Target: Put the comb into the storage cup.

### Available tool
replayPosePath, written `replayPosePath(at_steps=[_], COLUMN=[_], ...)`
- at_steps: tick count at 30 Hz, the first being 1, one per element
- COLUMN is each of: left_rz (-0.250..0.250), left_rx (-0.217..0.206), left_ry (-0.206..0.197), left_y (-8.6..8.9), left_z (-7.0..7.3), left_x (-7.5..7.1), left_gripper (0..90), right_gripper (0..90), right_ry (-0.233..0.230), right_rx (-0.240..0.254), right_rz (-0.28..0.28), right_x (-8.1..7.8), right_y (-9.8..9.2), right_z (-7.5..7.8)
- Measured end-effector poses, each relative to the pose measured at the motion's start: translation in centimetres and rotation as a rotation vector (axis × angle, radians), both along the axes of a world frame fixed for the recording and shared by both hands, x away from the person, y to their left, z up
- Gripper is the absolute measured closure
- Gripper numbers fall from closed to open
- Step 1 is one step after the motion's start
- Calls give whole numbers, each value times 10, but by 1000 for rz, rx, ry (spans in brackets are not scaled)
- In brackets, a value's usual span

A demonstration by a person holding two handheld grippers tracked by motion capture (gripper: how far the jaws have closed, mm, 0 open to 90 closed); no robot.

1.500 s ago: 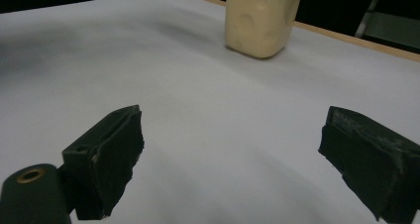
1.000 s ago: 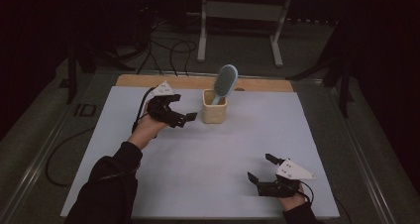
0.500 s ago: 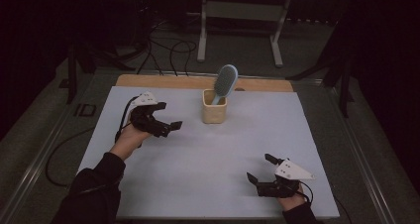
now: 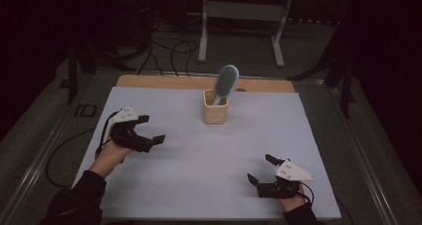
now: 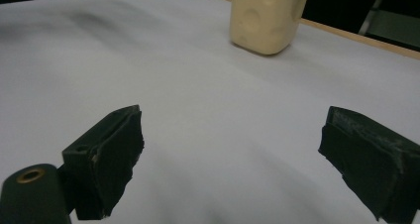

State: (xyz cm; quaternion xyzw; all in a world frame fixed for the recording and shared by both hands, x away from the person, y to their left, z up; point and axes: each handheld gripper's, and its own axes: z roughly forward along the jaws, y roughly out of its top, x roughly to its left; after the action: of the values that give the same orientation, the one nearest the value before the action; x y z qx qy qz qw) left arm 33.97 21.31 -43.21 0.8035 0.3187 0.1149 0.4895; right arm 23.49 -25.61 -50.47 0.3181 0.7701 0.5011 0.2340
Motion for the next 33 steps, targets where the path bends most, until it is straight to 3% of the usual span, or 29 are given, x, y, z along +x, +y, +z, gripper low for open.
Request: replayPosePath(at_steps=[2, 9, 18, 23, 31, 33], left_rz=[-3, 18, 33, 58, 101, 102], left_rx=[23, 33, 54, 21, 14, -2], left_ry=[-1, 0, 8, 9, 16, 33], left_y=[9, 29, 43, 57, 72, 76], left_z=[-5, -16, -32, -39, -50, -54], left_x=[-8, -29, -53, -70, -92, -96], left_gripper=[0, 0, 0, 0, 0, 0], right_gripper=[91, 91, 91, 90, 91, 91], right_ry=[-2, 2, 4, 7, 10, 9], right_rx=[1, -2, -5, -11, -8, -11], right_rz=[-1, -3, 0, 3, 0, 1], right_x=[0, 1, 1, 1, 1, 1], right_y=[0, 1, 1, 2, 2, 2], right_z=[0, 0, 0, -2, -2, -1])
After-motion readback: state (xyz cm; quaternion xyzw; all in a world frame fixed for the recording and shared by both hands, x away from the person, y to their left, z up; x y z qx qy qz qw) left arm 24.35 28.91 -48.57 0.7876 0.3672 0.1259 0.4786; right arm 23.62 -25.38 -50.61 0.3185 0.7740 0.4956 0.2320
